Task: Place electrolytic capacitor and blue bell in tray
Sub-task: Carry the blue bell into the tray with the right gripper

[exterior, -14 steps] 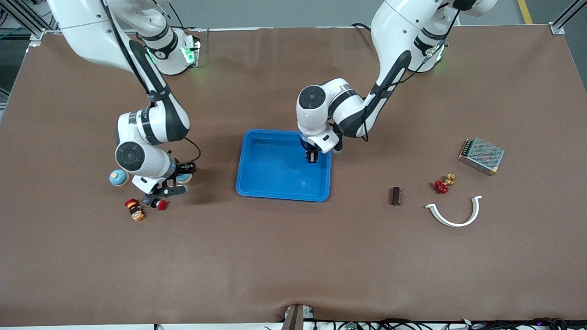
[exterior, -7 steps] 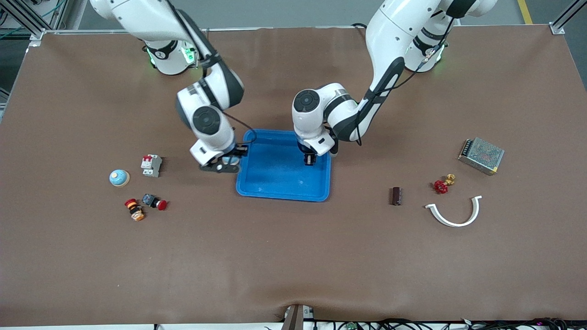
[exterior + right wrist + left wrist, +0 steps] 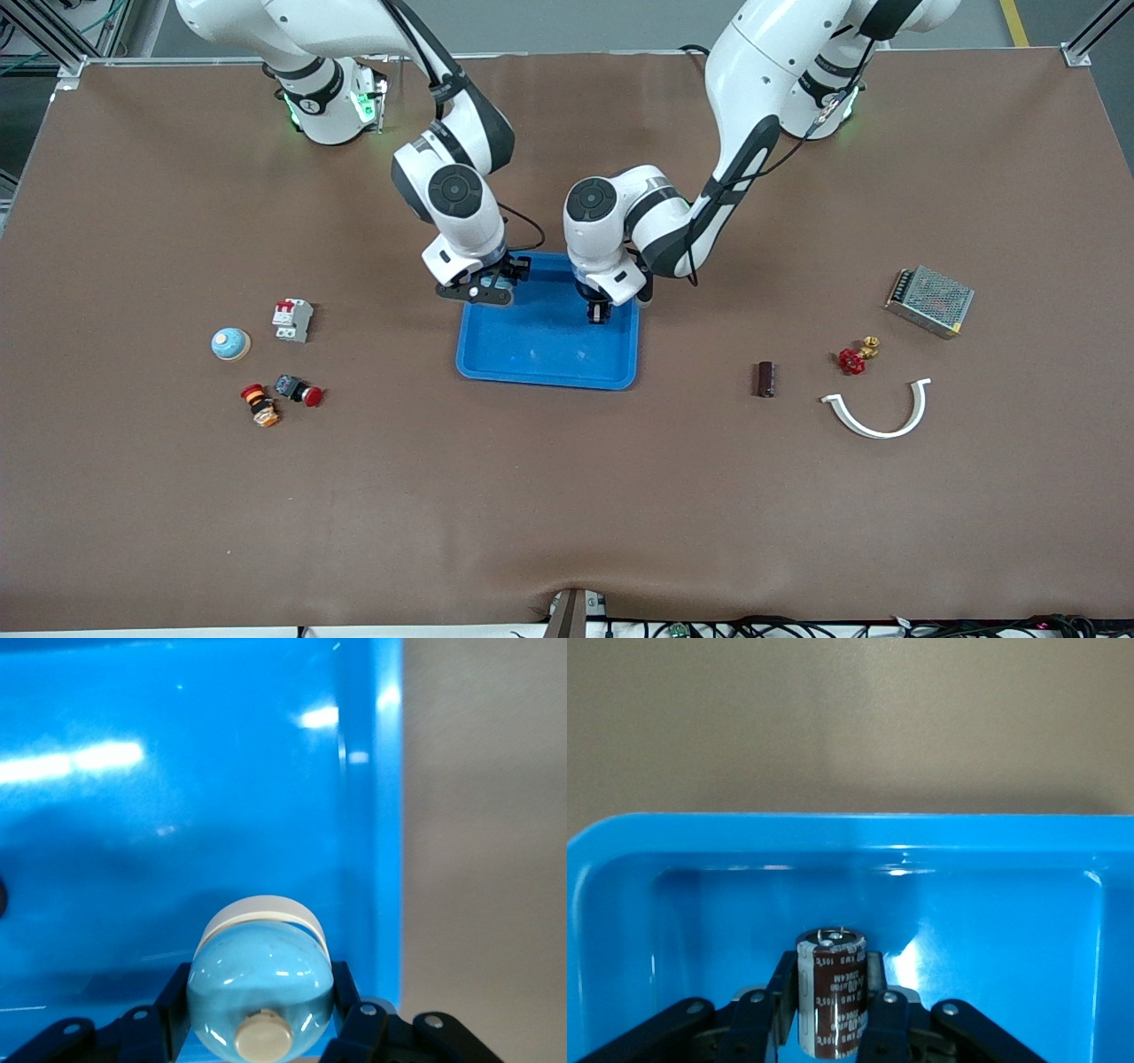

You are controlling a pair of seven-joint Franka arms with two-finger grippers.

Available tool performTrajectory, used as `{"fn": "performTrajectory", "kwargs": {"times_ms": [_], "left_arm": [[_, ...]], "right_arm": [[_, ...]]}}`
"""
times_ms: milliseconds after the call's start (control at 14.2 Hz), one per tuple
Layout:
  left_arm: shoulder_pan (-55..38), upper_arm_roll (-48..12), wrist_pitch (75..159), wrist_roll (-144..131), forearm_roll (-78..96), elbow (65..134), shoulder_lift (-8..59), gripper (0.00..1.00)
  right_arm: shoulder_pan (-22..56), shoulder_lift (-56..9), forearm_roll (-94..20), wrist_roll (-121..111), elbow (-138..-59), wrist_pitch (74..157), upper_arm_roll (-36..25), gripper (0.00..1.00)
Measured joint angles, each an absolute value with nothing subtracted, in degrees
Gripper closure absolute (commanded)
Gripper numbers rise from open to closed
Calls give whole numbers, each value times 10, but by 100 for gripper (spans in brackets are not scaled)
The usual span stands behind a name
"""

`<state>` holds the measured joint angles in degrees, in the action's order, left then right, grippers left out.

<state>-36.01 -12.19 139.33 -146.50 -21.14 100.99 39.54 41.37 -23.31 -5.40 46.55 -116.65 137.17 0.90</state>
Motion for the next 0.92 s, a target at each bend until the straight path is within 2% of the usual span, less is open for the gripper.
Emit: {"fn": "performTrajectory", "kwargs": {"times_ms": [917], "left_arm": [[-359,-121,1393,-1465,-225,1009,397,100]], "right_arm": [[422,-280,-54,474,-1168,1425,-1,65]]}}
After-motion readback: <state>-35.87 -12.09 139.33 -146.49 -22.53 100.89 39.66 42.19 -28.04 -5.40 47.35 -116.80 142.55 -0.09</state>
